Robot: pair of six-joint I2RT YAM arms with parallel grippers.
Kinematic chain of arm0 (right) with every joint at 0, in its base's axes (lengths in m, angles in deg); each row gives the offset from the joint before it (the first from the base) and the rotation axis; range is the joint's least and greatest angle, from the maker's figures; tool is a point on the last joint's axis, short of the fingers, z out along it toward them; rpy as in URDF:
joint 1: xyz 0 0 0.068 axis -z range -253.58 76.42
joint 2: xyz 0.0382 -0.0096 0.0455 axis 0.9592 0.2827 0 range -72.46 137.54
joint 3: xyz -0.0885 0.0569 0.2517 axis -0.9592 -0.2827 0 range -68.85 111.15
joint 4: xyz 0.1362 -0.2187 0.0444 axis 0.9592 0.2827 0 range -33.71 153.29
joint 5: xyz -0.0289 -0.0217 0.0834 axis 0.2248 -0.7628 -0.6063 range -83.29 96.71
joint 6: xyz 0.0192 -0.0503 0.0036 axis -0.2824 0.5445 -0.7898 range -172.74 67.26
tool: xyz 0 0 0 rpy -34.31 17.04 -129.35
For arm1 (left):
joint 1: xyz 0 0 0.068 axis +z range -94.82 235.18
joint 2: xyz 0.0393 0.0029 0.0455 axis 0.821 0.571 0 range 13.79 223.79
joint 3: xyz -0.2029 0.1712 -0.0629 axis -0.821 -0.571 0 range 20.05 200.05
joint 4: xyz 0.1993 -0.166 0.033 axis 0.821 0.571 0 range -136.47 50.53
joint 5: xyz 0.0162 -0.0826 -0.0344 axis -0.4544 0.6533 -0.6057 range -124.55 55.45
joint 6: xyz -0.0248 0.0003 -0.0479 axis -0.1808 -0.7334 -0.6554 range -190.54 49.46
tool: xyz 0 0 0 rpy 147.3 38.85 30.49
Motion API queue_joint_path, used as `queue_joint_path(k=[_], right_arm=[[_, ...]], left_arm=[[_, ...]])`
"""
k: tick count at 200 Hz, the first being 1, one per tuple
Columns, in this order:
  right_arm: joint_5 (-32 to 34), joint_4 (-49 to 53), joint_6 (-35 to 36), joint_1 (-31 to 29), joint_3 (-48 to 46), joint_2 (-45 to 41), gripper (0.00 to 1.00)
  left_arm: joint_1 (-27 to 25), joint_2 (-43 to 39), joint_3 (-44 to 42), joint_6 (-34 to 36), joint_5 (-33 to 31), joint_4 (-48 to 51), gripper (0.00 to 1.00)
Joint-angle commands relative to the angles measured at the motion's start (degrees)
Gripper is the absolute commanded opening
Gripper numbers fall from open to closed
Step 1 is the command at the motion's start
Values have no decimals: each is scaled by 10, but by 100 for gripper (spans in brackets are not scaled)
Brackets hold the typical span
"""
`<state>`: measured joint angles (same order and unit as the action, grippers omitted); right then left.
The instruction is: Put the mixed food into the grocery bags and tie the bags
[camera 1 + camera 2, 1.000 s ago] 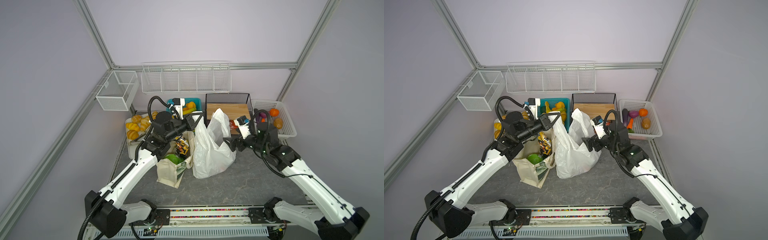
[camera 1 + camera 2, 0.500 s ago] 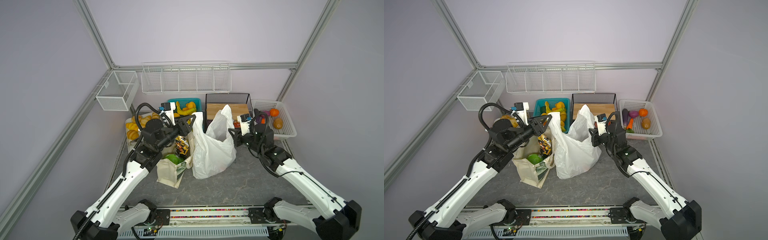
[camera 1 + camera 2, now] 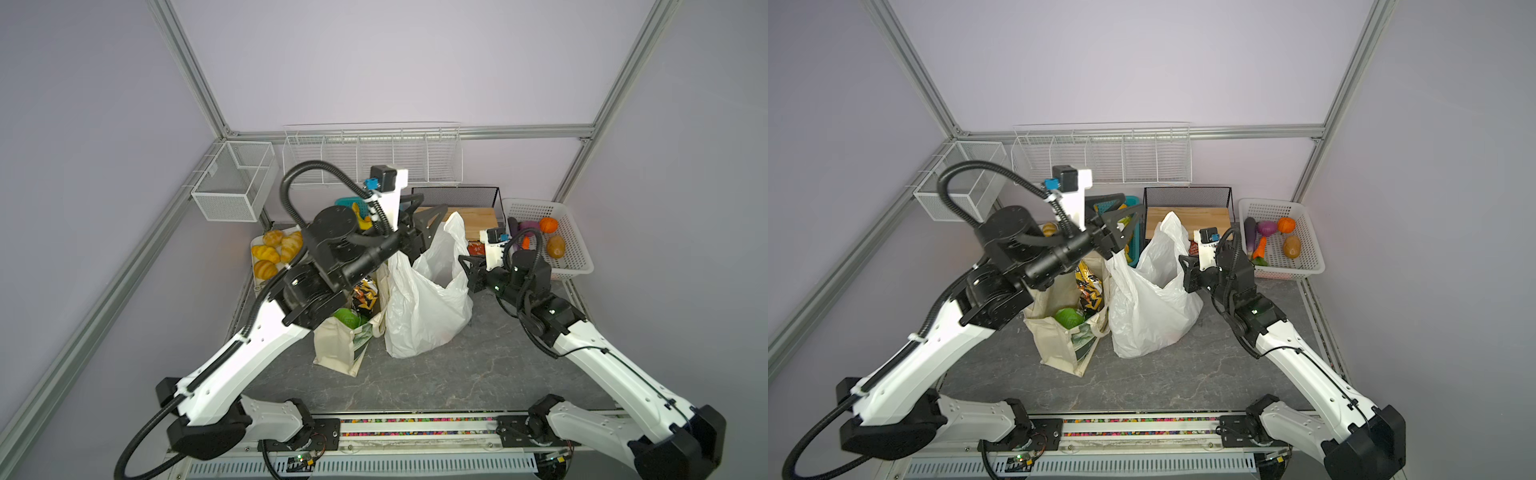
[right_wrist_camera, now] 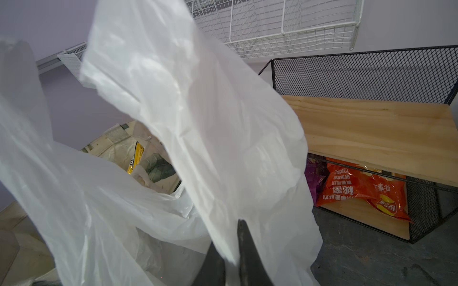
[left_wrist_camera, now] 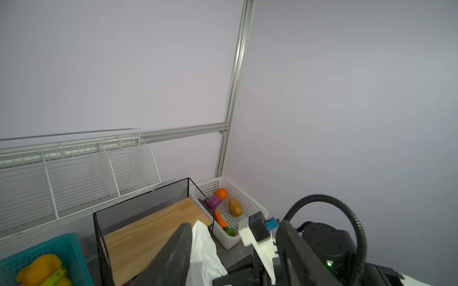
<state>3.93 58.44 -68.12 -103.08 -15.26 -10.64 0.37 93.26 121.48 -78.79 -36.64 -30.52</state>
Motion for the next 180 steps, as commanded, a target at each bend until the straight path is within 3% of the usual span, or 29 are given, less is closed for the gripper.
queue_joint_path(k=[1, 31, 63, 100, 158, 180], right_arm=[[4, -29, -19, 1, -16, -15, 11], [3, -31, -20, 1, -19, -14, 10], [5, -31, -20, 1, -22, -14, 9], [11, -25, -11, 1, -17, -13, 9], [15, -23, -6, 1, -8, -5, 8], [6, -27, -8, 1, -5, 0, 8]], left_arm=[[-2, 86, 69, 10, -13, 120, 56], [0, 174, 158, 34, -46, 170, 59], [1, 219, 189, 49, -79, 202, 61], [9, 219, 149, 40, -71, 195, 60], [26, 169, 52, 5, -4, 136, 55], [27, 168, 49, 9, 15, 126, 46]])
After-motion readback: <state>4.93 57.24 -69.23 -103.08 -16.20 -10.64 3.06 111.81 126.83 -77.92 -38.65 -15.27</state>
